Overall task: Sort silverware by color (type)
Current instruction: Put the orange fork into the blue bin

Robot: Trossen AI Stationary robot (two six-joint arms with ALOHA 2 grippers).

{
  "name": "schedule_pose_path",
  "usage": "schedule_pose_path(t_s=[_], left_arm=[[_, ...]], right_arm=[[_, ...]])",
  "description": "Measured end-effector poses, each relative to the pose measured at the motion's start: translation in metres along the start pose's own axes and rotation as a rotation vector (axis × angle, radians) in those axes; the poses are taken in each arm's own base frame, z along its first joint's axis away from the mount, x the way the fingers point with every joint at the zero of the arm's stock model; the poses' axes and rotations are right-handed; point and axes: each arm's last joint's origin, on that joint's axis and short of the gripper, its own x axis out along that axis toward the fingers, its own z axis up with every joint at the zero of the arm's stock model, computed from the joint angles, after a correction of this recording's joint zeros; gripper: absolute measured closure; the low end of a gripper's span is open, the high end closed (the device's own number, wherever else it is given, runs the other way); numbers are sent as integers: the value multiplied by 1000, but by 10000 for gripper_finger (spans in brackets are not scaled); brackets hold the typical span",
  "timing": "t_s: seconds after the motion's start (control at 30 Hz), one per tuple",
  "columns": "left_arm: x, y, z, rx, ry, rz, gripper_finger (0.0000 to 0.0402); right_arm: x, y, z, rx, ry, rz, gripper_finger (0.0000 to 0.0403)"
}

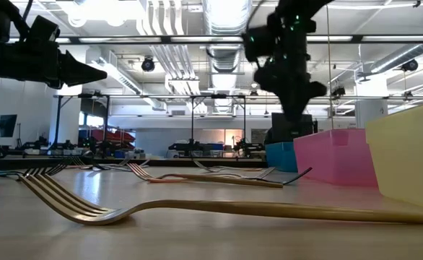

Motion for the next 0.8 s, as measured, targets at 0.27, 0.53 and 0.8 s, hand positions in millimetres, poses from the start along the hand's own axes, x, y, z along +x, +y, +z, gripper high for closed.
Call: schedule_pose_path(t_s=[0.27,0.53,0.8], left_arm=[[0,0,0,0,0,1,337],[0,0,0,0,0,1,337],[0,0,0,0,0,0,337]], right_arm=[[0,90,-29,-305,-253,195,308],[-1,122,-39,-221,-369,313,295],[43,133,-41,-374,-256,233,272]])
